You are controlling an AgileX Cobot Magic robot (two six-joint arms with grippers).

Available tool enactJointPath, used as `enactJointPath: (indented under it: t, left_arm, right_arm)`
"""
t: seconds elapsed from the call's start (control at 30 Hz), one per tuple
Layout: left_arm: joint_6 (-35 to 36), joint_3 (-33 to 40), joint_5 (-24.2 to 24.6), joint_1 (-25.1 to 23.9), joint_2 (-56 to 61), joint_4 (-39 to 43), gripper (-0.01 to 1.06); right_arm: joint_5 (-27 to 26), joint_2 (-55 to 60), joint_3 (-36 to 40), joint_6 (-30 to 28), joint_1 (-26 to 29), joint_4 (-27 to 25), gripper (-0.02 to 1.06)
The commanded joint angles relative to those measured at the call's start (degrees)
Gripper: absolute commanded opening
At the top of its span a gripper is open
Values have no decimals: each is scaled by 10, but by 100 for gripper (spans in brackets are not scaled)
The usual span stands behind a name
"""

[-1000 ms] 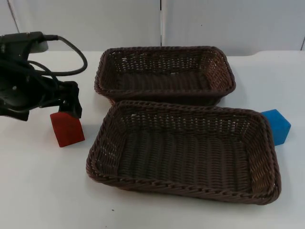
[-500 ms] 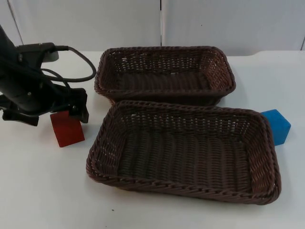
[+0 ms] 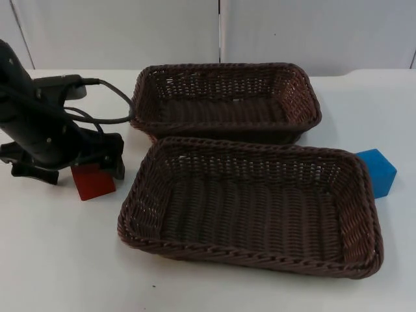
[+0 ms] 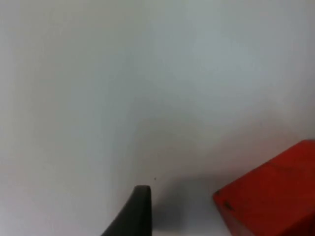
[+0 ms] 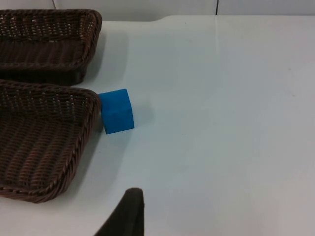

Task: Pick up one cube with the left hand and place it into the upper basket. Pick up one cube with the right hand and place it into the lower basket.

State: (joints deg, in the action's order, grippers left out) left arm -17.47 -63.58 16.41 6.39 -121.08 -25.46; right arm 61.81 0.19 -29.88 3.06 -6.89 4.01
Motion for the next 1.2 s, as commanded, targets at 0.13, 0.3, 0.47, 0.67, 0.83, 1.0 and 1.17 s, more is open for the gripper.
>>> enactJointPath:
  t: [0.13,0.3,0.47,0.67,0.83,1.0,1.17]
  left_arm:
    - [3,-2,2,4,-7,-9,105]
    - [3,-2,11,4,-7,-11,105]
    - [3,-2,26,4,-5,-11,90]
    - [3,-2,43,4,-1,-28,39]
    - [3,-2,51,4,25,-33,0]
    - [3,-2,57,4,80,-33,0]
    - [3,-1,72,4,142,-26,0]
  right_arm:
    - [0,-2,3,-2,4,-1,105]
    - [0,-2,3,-2,4,-1,105]
    - [0,-2,3,-2,4,1,105]
    - [0,-2,3,-2,4,3,105]
    - [0,-2,3,-2,4,3,105]
    - [0,-2,3,-2,4,3,105]
    - [0,-2,3,-2,4,3,105]
